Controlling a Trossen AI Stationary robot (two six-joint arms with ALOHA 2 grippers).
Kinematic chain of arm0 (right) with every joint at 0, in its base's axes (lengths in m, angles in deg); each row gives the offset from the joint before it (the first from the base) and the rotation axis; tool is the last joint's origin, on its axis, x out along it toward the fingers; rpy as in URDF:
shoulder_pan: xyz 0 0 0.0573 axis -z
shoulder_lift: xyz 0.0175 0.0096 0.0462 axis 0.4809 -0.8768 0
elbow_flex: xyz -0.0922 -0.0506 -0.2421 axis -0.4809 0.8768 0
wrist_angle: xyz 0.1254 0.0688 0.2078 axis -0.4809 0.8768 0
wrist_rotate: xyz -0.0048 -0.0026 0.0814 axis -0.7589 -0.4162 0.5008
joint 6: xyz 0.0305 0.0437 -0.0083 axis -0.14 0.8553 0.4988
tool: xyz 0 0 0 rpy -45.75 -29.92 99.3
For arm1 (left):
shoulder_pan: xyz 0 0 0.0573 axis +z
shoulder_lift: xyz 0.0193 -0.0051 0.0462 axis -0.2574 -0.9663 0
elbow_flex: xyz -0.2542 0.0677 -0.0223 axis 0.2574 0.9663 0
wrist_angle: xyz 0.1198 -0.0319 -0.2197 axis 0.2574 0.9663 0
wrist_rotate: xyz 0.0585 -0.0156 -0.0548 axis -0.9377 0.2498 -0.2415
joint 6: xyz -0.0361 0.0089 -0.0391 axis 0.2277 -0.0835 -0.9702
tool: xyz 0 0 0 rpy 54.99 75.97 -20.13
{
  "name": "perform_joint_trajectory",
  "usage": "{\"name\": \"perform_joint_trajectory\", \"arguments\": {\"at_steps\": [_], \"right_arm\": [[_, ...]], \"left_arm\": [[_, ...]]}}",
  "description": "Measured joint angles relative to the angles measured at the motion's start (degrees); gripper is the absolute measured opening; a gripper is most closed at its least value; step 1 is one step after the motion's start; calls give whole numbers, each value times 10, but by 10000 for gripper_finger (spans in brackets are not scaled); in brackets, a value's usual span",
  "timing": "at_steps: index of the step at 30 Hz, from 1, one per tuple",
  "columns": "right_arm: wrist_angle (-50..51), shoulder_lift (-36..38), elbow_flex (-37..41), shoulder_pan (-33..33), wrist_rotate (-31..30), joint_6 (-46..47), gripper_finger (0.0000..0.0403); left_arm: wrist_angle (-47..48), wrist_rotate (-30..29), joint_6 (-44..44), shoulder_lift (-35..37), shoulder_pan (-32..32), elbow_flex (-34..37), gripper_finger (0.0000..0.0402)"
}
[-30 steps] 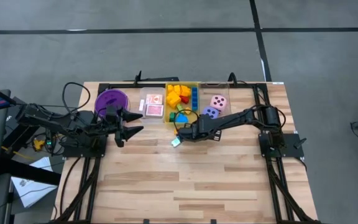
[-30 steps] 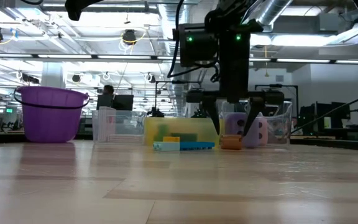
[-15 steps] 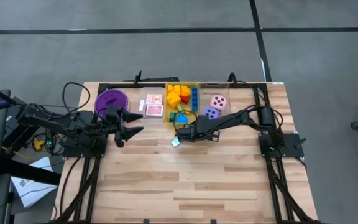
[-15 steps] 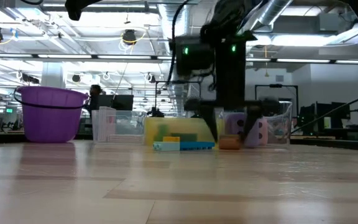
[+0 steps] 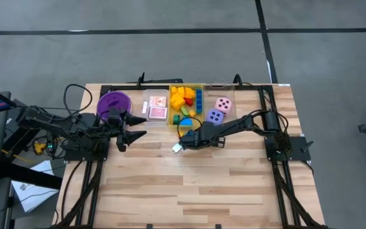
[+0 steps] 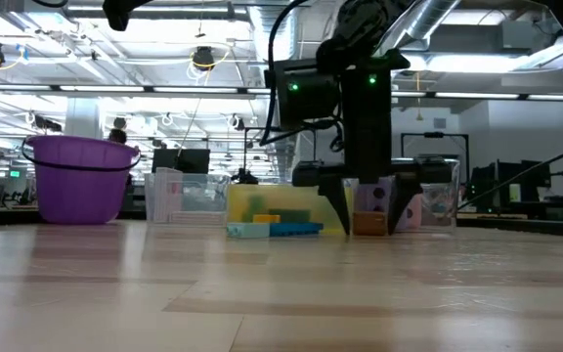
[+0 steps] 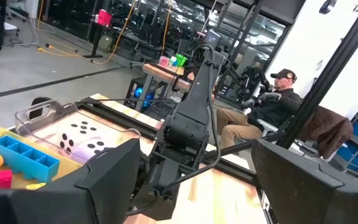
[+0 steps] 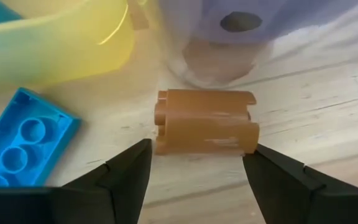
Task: Pick & Place Toys
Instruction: Put the brown gamepiece into the yellow bin
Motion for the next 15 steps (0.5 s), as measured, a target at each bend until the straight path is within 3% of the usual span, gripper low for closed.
{"name": "perform_joint_trajectory", "arguments": {"at_steps": [15], "right_arm": [[7, 0, 0, 1, 2, -2, 189]], "left_arm": [[-1, 0, 0, 0, 0, 0, 305]]}}
